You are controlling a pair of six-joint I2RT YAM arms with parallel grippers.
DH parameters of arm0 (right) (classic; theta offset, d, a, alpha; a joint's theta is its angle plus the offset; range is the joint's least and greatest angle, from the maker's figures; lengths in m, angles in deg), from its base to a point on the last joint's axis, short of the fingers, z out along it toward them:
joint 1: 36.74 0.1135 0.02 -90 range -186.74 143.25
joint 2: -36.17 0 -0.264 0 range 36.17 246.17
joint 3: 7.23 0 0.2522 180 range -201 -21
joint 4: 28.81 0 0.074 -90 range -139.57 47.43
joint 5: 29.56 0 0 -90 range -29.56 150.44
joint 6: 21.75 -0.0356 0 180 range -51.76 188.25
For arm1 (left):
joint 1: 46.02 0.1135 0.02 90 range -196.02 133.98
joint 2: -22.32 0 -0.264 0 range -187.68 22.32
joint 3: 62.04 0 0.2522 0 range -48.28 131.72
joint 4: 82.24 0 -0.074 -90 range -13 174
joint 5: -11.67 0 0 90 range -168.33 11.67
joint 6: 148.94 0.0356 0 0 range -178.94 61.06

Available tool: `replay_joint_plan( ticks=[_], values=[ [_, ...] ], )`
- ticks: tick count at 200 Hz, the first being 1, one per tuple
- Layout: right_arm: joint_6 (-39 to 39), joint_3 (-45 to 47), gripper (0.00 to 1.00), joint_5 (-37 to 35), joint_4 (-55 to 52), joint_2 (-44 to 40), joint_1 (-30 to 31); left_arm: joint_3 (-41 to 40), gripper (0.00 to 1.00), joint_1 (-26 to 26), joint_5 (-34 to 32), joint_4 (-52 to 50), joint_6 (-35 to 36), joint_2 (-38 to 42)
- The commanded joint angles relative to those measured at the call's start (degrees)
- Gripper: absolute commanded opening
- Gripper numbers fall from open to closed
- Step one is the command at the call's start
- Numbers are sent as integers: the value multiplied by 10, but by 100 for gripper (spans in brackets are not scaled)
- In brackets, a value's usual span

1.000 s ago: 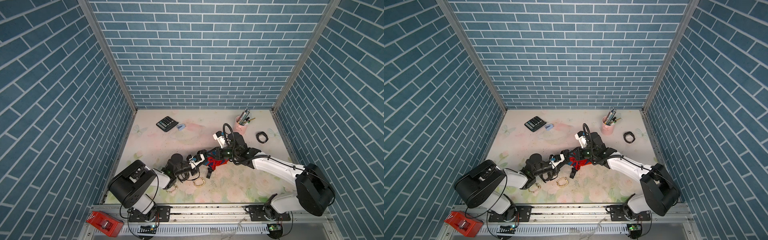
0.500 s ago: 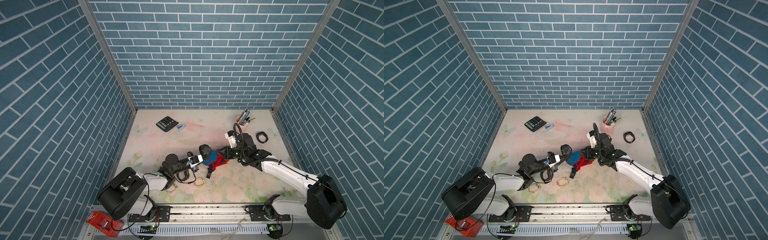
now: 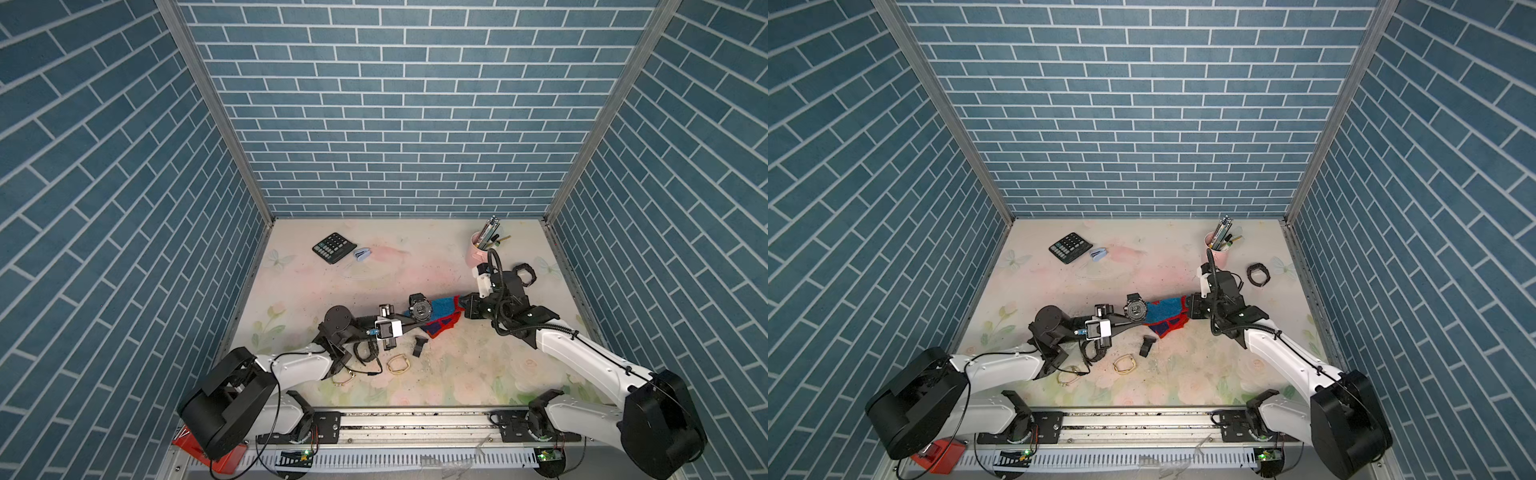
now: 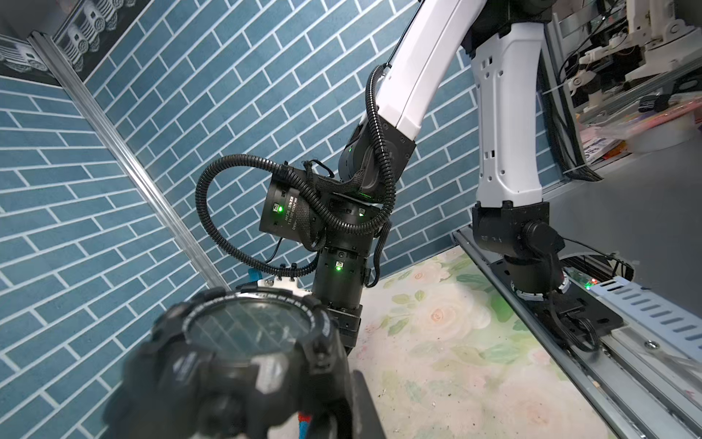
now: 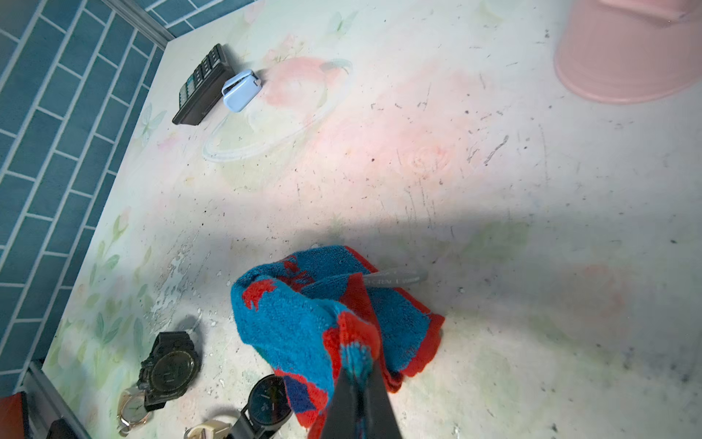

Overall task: Wipe the watch dial
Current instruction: Place the watch at the center of the board.

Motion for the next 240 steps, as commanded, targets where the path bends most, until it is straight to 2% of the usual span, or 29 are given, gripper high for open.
replay_joint_plan(
  ticks=[1,17,37,52,64,79,90,124,140,168,190,240],
  values=[
    [26,9,0,-38,0,-22,-8,23,0,1,13,-31,2,12],
    [23,13,0,-42,1,-27,-11,26,0,11,-21,-68,-11,26],
    [28,14,0,-36,-4,-31,-13,20,0,50,-84,-140,-24,86],
    [34,21,0,-43,-2,-35,-14,38,0,63,-151,-286,23,151],
    [34,26,0,-48,3,-36,-14,79,0,64,-219,-445,49,187],
    [33,26,0,-41,12,-32,-15,135,0,66,-309,-587,45,195],
    [29,29,0,-30,27,-26,-15,157,0,70,-340,-642,45,185],
    [13,25,0,2,48,3,-15,221,0,79,-367,-711,19,123],
    [10,29,0,13,56,8,-14,245,0,89,-354,-711,5,85],
    [2,41,0,8,59,7,-14,345,1,120,-340,-761,-44,-15],
    [1,55,0,5,61,-5,-14,414,1,128,-367,-798,-33,-105],
    [10,61,0,7,23,-41,-14,575,4,137,-354,-886,-6,-295]
  ],
)
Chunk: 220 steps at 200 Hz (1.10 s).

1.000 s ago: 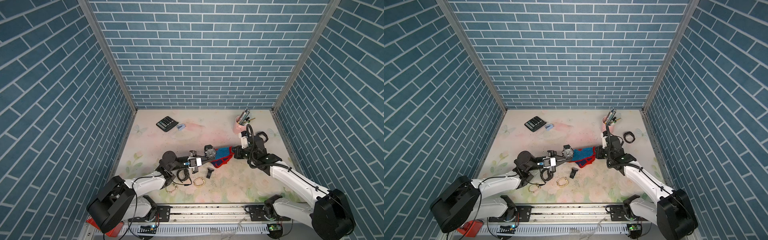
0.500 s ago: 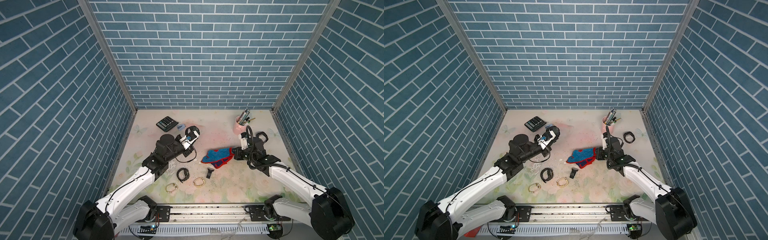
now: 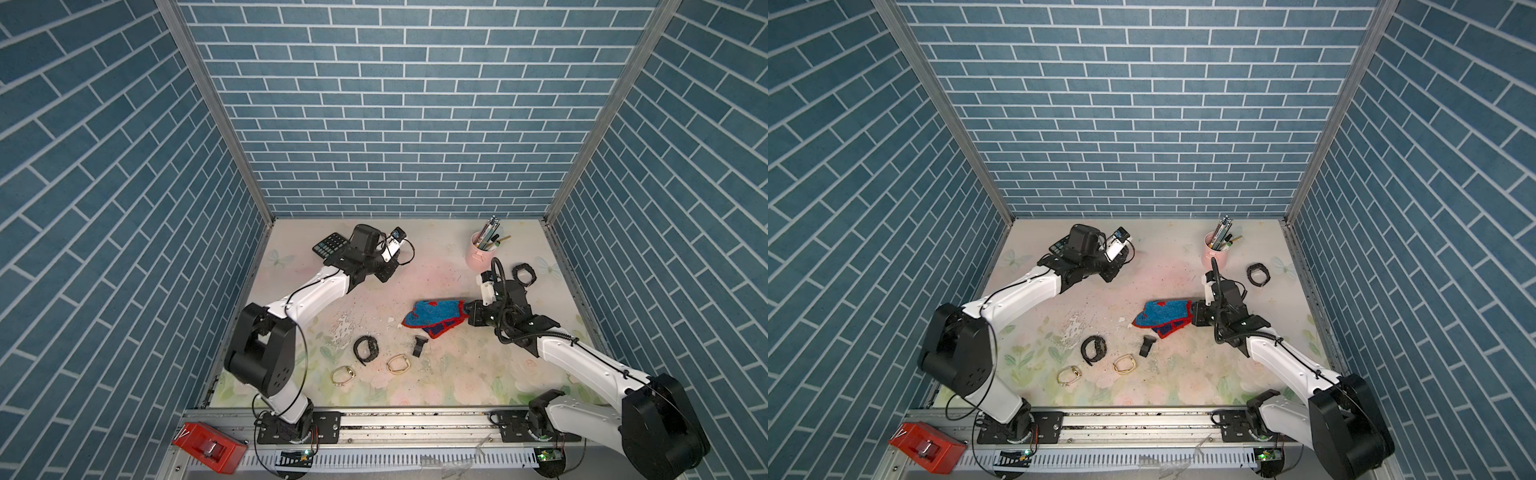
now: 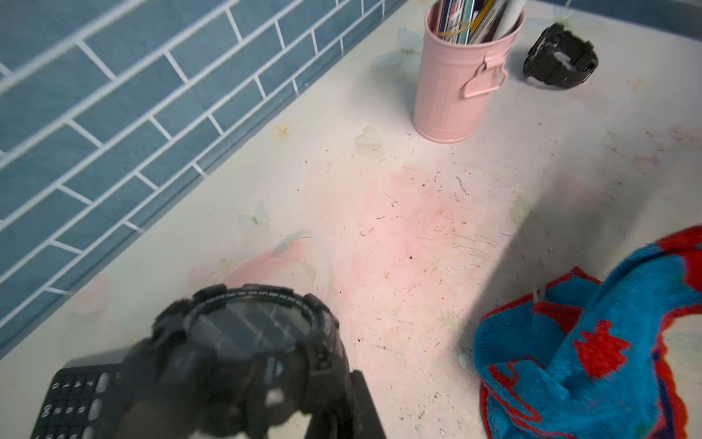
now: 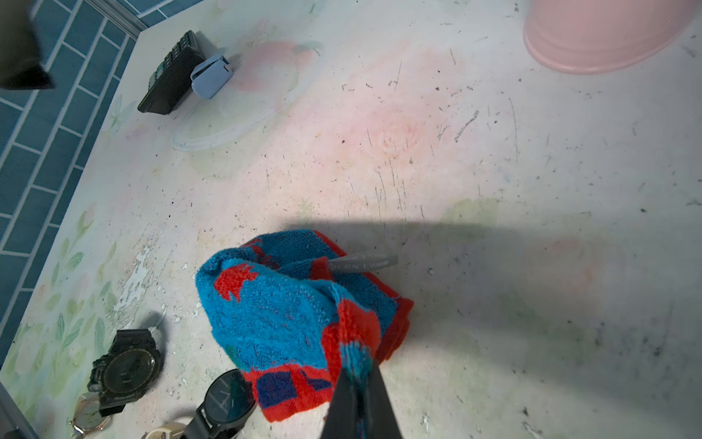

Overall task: Wipe the watch dial
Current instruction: Place the watch at the center of the board.

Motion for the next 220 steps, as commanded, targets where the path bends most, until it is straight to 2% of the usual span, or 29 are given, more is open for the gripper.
replay_joint_plan(
  ticks=[1,35,83,148,185,220],
  values=[
    [-2,-3,0,6,-17,-25,-2,55,4,5,5,-65,11,-64],
    [-11,0,0,26,-23,-36,-2,161,6,7,15,-131,27,-166],
    [-5,12,0,32,-39,-44,-2,223,7,11,-13,-169,34,-250],
    [-12,1,0,33,-25,-42,-2,269,20,20,-13,-202,6,-301],
    [-19,-4,0,30,-29,-52,-2,299,28,20,-41,-235,5,-312],
    [-8,-12,0,8,-51,-62,-2,300,40,21,-37,-251,-6,-286]
  ],
)
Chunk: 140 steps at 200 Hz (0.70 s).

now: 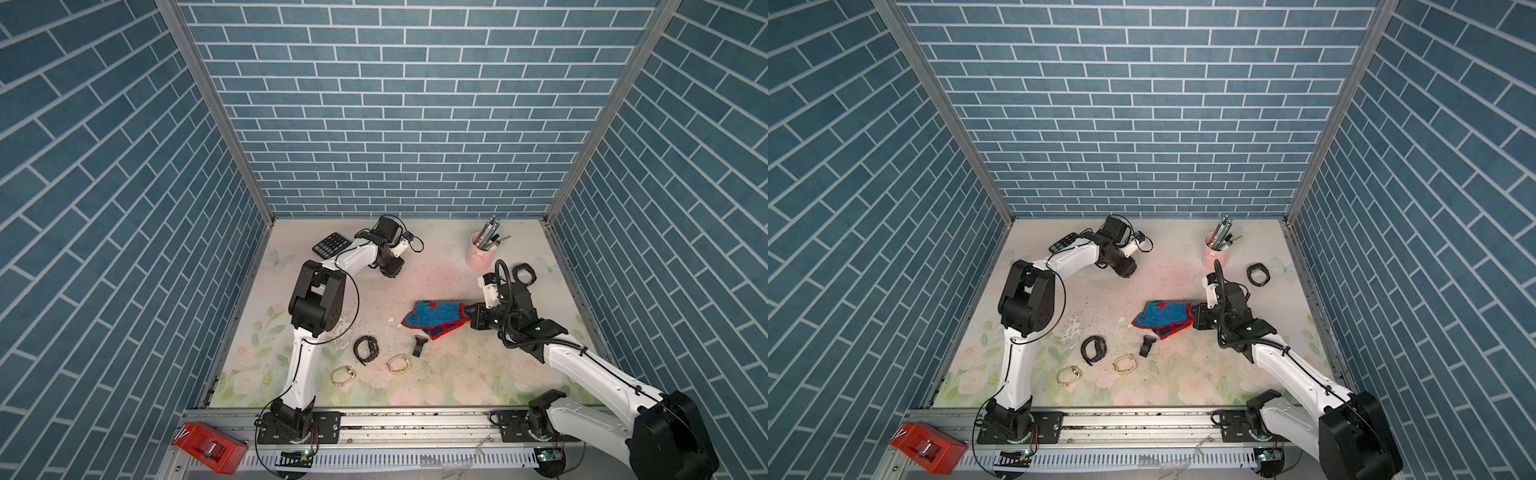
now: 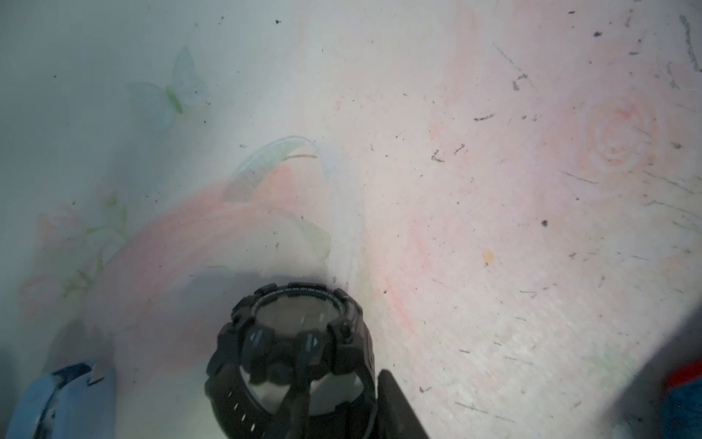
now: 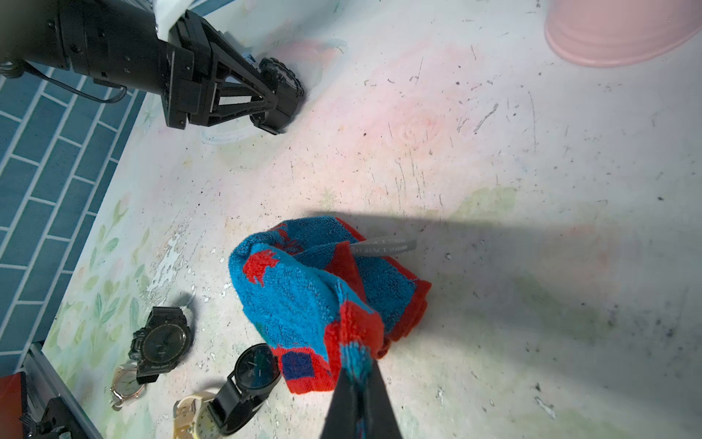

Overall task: Wipe the watch dial
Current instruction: Place the watch at the center of the board.

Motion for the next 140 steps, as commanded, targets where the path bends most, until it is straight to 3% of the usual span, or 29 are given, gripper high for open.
replay_joint_plan(
  ticks=[1,22,63,140],
  values=[
    [-4,-20,0,-17,-22,-14,-2,-1,41,3,-3,-30,-9,18],
    [0,-24,0,-21,-23,-15,-2,-43,46,2,10,12,-14,69],
    [7,-33,0,-41,-15,-1,-2,-99,48,2,34,41,-32,174],
    [40,-57,0,-127,-14,13,-3,-345,55,-19,74,220,-97,403]
  ],
)
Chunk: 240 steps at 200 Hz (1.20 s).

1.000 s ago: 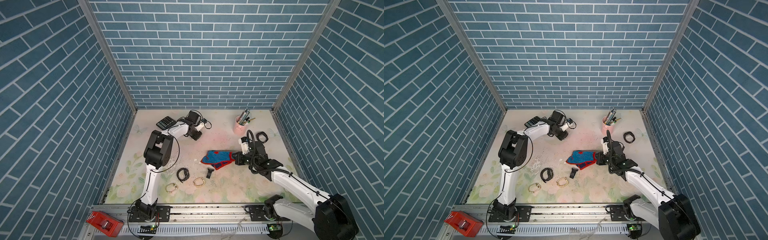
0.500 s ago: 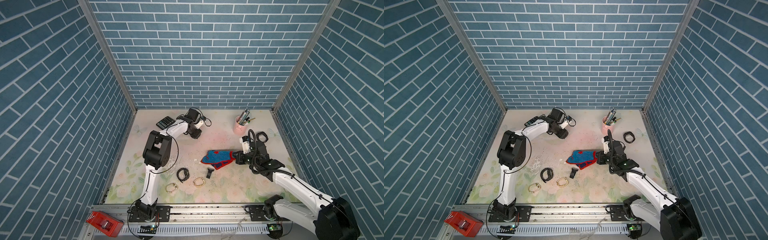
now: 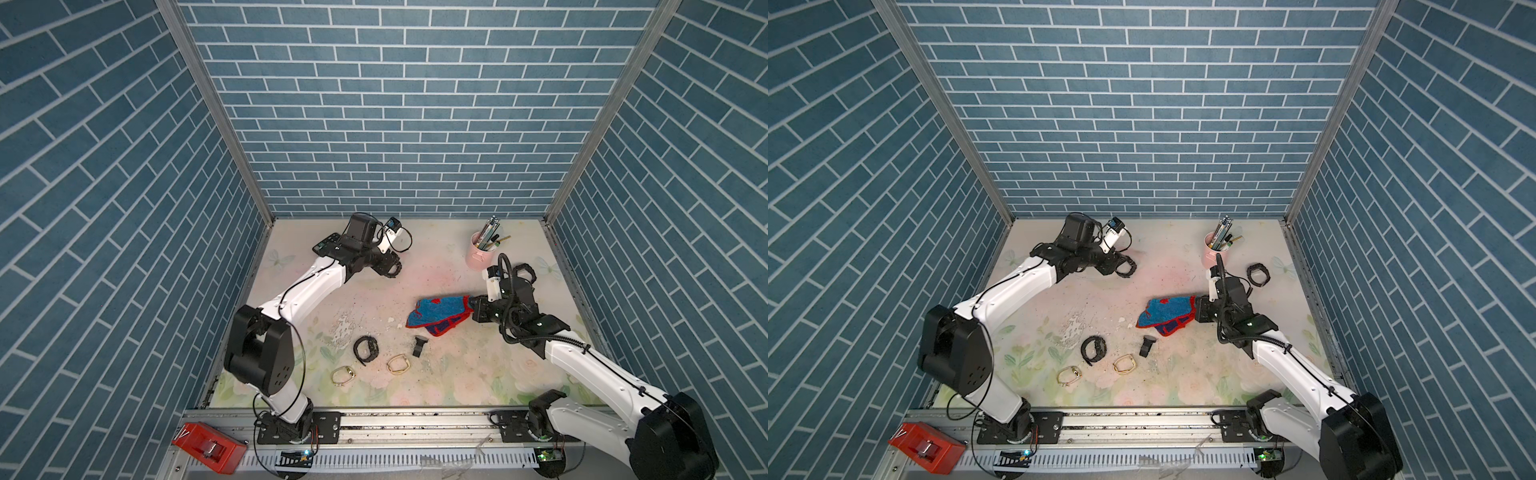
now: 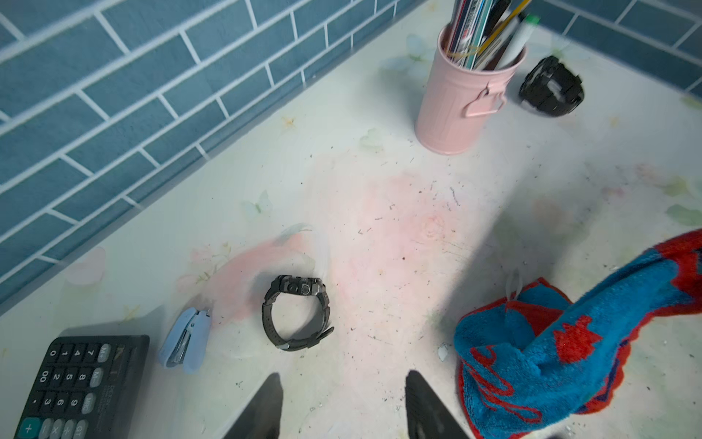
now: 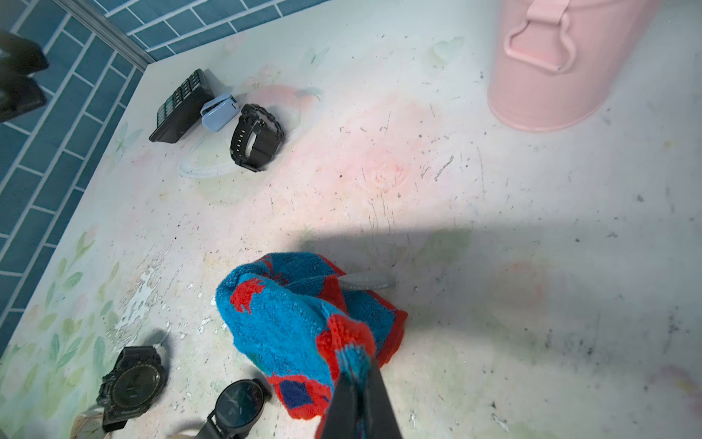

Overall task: Wipe the watch dial
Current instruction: Place the watch at the center of the board, then pick up the watch at the center of the board.

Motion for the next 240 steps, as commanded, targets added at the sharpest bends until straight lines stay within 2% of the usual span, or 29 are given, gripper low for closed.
replay_joint_plan(
  ticks=[1,39,77,130,153,181,205,240],
  values=[
    [23,-19,0,-54,1,6,-3,-64,55,-12,21,73,-38,45],
    [43,-60,0,-80,-8,7,-8,-145,57,-68,-4,98,-57,122],
    [76,-135,0,-115,-38,-20,-13,-201,56,-96,1,112,-84,192],
    [123,-197,0,-174,-79,-67,-16,-259,57,-211,-19,194,-74,181],
    [129,-185,0,-198,-92,-68,-16,-270,57,-218,-9,178,-69,184],
    [101,-126,0,-176,-94,-41,-16,-270,57,-227,-10,118,-78,183],
    [63,-61,0,-159,-68,-22,-16,-279,57,-260,-36,81,-104,179],
    [59,-36,0,-152,-52,-6,-17,-318,58,-291,-77,104,-163,187]
  ],
)
